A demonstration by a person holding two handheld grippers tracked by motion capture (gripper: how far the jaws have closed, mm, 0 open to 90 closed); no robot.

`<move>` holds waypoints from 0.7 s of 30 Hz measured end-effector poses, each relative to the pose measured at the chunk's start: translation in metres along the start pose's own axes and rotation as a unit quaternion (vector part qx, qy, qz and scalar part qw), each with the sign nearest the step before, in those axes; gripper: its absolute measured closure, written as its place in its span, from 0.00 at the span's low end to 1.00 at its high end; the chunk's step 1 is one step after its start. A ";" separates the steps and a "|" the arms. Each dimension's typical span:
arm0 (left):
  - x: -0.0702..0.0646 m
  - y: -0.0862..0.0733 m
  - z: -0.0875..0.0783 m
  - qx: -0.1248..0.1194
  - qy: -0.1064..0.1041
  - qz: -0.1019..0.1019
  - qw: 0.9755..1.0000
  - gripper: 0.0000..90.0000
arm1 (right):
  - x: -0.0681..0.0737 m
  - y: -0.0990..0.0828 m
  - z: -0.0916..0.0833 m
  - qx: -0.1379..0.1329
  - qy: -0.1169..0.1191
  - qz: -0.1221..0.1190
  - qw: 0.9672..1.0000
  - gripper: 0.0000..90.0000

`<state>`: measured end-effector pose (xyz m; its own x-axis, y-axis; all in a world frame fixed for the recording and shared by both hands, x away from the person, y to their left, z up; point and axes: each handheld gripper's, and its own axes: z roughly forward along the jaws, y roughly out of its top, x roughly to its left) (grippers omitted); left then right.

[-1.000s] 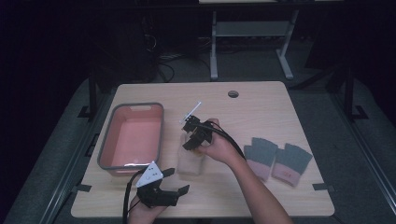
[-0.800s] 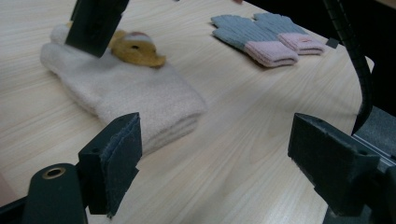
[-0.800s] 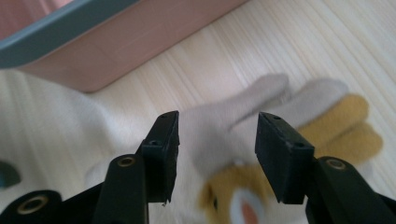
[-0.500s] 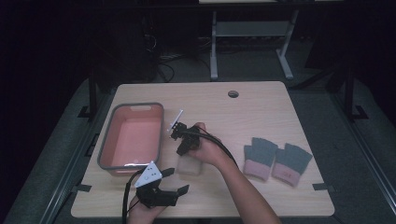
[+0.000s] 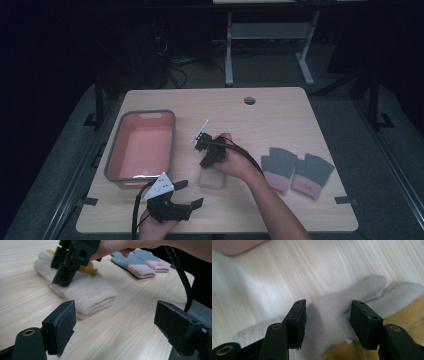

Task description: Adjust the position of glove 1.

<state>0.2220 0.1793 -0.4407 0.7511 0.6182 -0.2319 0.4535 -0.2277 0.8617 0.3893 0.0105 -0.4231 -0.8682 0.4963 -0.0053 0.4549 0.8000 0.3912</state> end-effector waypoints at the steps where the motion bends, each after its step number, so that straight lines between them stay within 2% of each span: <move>1: 0.000 0.000 0.000 0.001 -0.001 0.001 1.000 0.20 | -0.001 -0.003 -0.001 -0.001 0.001 -0.001 1.000 0.51; 13: -0.003 -0.001 0.004 0.012 -0.008 0.003 1.000 0.20 | -0.010 -0.029 -0.011 -0.005 0.001 0.012 1.000 0.51; 18: -0.007 -0.002 0.006 0.014 -0.012 0.003 1.000 0.20 | -0.011 -0.032 -0.015 -0.023 0.011 0.028 0.999 0.46; 21: -0.008 -0.003 0.008 0.014 -0.027 -0.012 0.999 0.20 | -0.009 -0.034 -0.025 -0.043 0.024 0.038 0.998 0.45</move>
<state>0.2185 0.1694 -0.4447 0.7645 0.5819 -0.2774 0.4846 -0.2350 0.8426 0.3770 -0.0299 -0.4136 -0.8410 0.5363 0.0719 0.5036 0.7270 0.4668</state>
